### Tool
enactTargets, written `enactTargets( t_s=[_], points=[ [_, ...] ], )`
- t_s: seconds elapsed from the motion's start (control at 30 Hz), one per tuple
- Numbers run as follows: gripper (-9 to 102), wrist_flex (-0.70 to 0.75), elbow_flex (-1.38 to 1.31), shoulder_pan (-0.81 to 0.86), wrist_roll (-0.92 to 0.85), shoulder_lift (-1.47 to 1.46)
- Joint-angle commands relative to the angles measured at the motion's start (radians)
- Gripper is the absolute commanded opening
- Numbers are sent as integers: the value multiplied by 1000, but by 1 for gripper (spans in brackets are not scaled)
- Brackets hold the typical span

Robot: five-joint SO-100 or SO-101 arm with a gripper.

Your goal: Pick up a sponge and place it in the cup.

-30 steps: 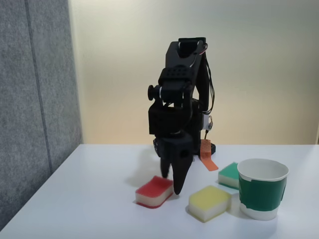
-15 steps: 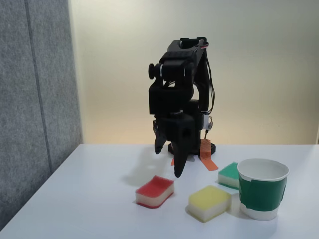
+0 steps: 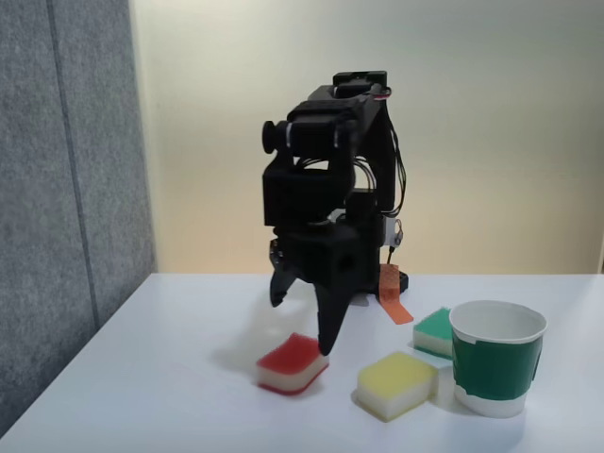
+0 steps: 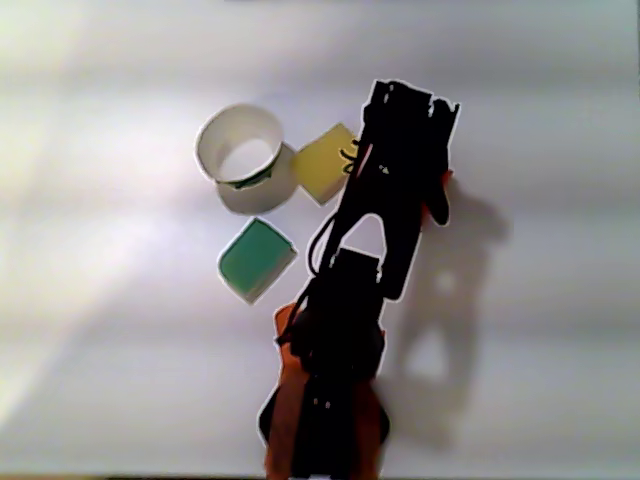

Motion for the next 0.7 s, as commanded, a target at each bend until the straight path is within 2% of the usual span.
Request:
enactTargets(
  t_s=[0.0, 0.23, 0.67],
  points=[
    [45, 17, -41, 3, -35, 11],
    [43, -71, 57, 8, -52, 25],
    [42, -107, 66, 18, -106, -46]
  ],
)
